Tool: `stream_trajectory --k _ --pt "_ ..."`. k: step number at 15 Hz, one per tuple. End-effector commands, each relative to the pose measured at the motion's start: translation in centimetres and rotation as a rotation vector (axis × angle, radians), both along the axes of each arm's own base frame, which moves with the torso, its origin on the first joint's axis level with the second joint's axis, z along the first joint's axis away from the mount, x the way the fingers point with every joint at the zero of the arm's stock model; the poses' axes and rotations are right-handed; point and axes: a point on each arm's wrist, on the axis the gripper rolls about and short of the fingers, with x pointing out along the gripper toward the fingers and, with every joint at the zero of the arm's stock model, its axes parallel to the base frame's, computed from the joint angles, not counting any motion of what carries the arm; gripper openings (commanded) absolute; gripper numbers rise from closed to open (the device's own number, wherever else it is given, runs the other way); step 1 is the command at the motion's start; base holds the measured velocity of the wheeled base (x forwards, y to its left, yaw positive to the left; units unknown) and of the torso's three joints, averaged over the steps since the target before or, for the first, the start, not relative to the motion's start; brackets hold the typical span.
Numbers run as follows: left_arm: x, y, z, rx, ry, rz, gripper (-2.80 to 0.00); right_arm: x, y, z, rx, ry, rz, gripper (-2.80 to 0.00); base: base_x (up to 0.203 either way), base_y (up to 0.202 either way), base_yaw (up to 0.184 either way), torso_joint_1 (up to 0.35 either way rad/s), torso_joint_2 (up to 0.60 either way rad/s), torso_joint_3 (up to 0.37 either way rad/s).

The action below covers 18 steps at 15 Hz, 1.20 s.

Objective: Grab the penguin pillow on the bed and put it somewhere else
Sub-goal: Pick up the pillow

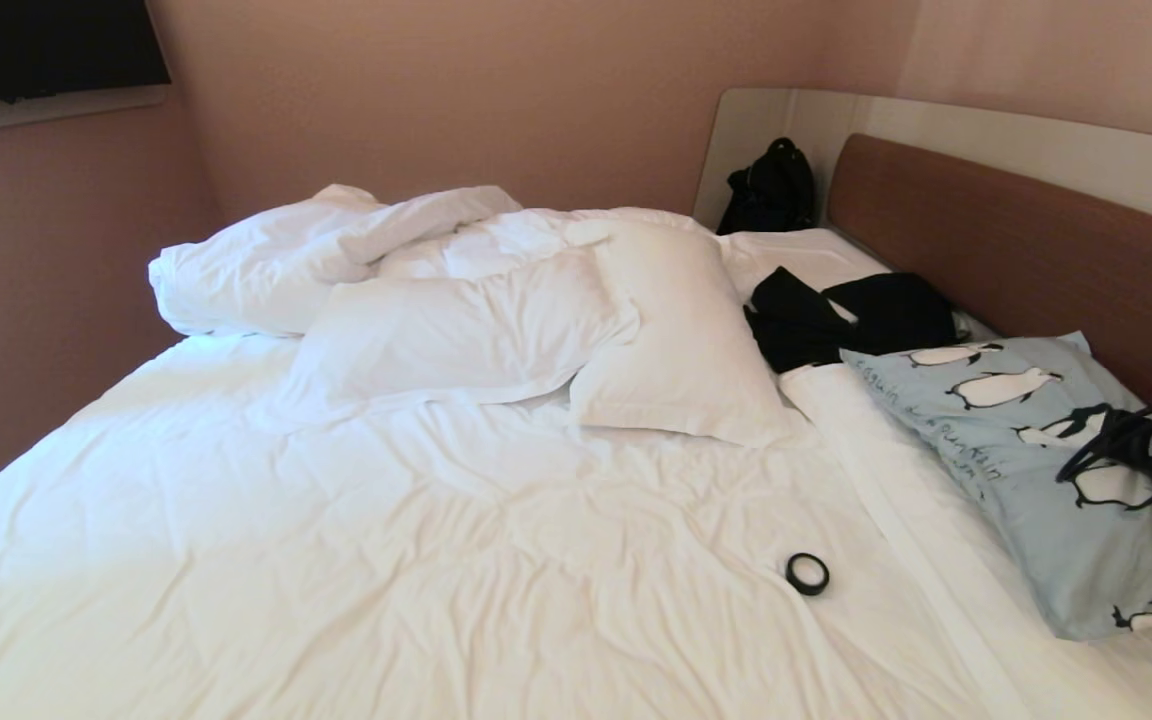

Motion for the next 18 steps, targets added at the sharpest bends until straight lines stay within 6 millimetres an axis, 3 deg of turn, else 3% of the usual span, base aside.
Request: stream_trajectory --k 1,9,15,18 --pt "0.0 0.0 0.0 0.000 0.001 0.001 -2.80 -1.6 1.0 4.0 -0.006 -0.106 0.009 -2.80 0.000 0.000 0.000 0.000 0.00 0.000" --pt "0.0 0.0 0.0 0.000 0.001 0.001 -2.80 -4.5 2.9 8.5 -0.049 -0.209 0.022 -2.80 0.000 0.000 0.000 0.000 0.00 0.000" --pt "0.0 0.0 0.0 0.000 0.001 0.001 -2.80 -5.0 8.8 10.3 -0.049 -0.257 0.171 -2.80 0.000 0.000 0.000 0.000 0.00 0.000" --pt "0.0 0.0 0.0 0.000 0.001 0.001 -2.80 -5.8 10.3 11.7 -0.023 -0.306 0.189 -2.80 0.000 0.000 0.000 0.000 0.00 0.000"
